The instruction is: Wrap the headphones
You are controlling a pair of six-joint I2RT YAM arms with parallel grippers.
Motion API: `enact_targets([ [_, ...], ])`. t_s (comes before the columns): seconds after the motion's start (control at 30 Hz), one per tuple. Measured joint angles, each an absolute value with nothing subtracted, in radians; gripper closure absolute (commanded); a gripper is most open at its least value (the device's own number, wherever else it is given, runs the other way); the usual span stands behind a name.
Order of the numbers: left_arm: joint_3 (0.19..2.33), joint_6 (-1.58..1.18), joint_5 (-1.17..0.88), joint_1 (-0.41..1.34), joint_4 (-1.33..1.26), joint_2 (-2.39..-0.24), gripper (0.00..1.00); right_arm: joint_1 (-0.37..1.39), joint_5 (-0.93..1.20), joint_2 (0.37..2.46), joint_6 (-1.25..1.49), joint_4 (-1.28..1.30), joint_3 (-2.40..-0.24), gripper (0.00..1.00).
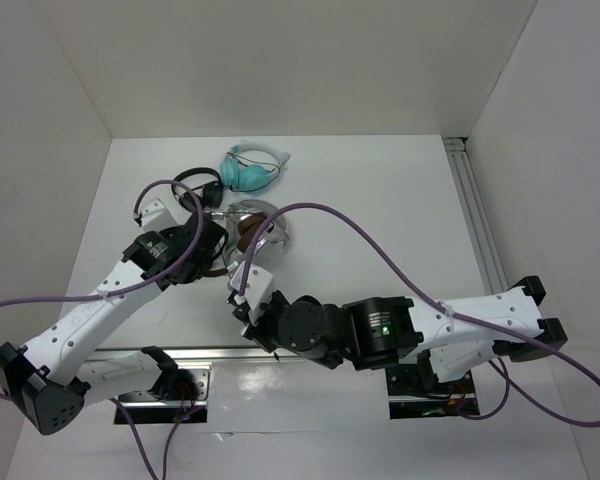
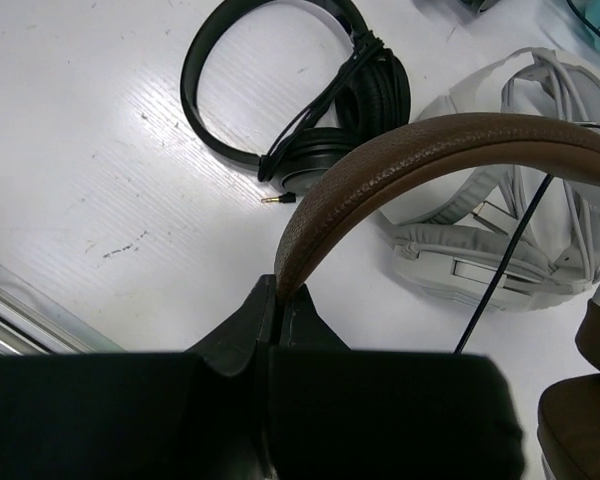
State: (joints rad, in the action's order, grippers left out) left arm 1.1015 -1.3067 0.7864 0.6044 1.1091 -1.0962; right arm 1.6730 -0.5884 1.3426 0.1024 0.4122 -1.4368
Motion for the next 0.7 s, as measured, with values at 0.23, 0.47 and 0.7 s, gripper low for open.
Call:
enact_targets([
  [0.23,1.069,-1.227,0.738,0.596,1.056,-1.078,1.0,1.673,-0.601,1.343,0.094,0.553,-1.486,1.0],
  [0.47,0.992,-0.965,0.638,0.591,0.926,-0.998,1.0,1.673,-0.675,1.312,0.037,0.623,-1.45,1.0],
  [0.7,0.984,-0.733,0.47,0.626,0.854,-0.993,1.0,1.668,-0.78,1.291,-0.045,0.667,-1.459,1.0],
])
